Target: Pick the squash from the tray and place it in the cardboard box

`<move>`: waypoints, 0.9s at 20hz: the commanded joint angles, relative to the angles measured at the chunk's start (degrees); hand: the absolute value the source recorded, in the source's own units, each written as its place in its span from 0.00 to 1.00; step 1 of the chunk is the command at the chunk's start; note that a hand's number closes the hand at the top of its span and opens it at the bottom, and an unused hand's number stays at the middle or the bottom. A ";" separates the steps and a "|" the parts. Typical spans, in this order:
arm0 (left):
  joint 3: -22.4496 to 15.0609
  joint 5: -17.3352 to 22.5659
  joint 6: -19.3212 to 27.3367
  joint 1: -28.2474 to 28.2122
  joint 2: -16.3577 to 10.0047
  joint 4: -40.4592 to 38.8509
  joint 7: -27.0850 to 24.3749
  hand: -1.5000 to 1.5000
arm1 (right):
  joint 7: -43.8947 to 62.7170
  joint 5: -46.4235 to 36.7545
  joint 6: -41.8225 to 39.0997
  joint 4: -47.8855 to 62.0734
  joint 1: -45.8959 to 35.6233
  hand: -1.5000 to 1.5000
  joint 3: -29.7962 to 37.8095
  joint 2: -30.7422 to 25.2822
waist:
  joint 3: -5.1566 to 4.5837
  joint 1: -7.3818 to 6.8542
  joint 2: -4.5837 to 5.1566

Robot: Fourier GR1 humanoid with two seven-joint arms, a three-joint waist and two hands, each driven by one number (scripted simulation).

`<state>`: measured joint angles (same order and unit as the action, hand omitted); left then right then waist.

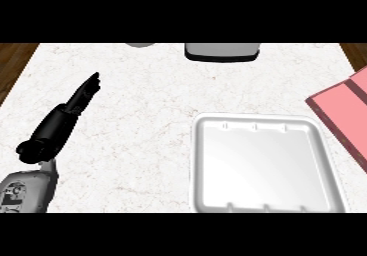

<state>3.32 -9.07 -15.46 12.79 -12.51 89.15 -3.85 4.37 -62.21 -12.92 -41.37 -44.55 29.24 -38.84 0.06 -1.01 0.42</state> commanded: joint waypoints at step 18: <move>-0.03 -0.58 0.68 -0.03 1.23 -0.82 -0.23 0.50 | -21.88 25.09 -1.65 16.15 -6.17 0.00 21.99 -2.76 | 0.29 1.11 -0.54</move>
<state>3.33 -9.94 -14.86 13.43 -11.72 88.10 -3.79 -16.60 -46.99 -16.14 -26.60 -48.15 41.02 -42.96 0.25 -0.14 0.06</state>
